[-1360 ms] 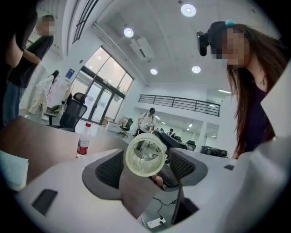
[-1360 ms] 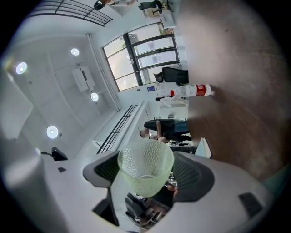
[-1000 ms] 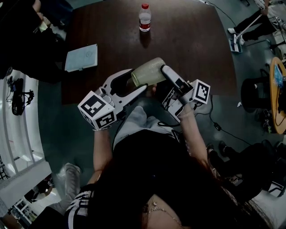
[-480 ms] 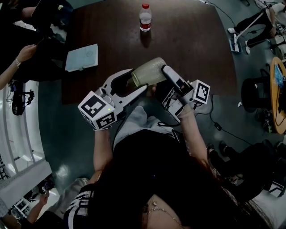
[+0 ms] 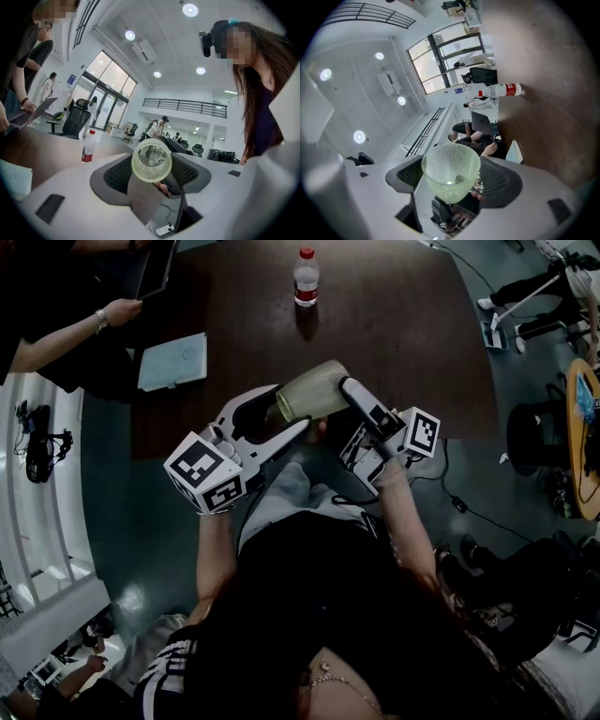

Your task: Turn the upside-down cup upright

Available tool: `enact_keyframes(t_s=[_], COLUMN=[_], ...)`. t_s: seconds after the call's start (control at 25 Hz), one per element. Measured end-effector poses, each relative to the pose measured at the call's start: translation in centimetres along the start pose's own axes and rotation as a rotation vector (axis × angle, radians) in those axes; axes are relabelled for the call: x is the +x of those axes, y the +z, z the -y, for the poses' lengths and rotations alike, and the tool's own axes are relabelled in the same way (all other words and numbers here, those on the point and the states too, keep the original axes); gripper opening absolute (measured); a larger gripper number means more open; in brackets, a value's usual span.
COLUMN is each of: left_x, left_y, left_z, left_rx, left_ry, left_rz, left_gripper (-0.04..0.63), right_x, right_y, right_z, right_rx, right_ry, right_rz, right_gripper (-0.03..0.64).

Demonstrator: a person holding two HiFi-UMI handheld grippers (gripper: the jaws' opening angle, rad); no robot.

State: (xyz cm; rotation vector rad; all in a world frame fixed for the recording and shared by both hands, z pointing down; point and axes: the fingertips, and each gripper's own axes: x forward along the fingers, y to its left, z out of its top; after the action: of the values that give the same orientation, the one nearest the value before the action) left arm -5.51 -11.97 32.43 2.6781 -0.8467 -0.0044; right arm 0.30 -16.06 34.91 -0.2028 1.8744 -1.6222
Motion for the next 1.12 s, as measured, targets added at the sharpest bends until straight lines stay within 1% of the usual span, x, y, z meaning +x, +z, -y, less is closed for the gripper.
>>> enact_keyframes(t_s=[0.28,0.48,0.56,0.76,1.12], left_x=[0.1,-0.1,-0.4,-1.2,-1.8], left_y=[0.0,0.5,0.6,0.8,0.3], left_z=[0.0,-0.5,-0.9,-2.2,-3.8], left_rx=[0.006,-0.039,-0.039,-0.03,0.001], left_ry=[-0.008,-0.004,0.009,0.039,0.073], left_rz=[0.003,0.031,0.035,0.033,-0.022], left_gripper=[0.272,0.272,0.272,0.272,0.272], right_x=[-0.1,0.0,-0.1,-0.2,-1.6], right_y=[0.0,-0.2,-0.2,0.1,1.4], right_z=[0.0,-0.2,-0.1,0.6,2.2], right_rx=[0.003,-0.013,-0.022,-0.024,-0.059], right_ry=[0.006,0.022,0.017,-0.008,-0.102], right_rz=[0.003,-0.015,-0.017,0.004,0.082], right_gripper=[0.36,0.36,0.36,0.36,0.359])
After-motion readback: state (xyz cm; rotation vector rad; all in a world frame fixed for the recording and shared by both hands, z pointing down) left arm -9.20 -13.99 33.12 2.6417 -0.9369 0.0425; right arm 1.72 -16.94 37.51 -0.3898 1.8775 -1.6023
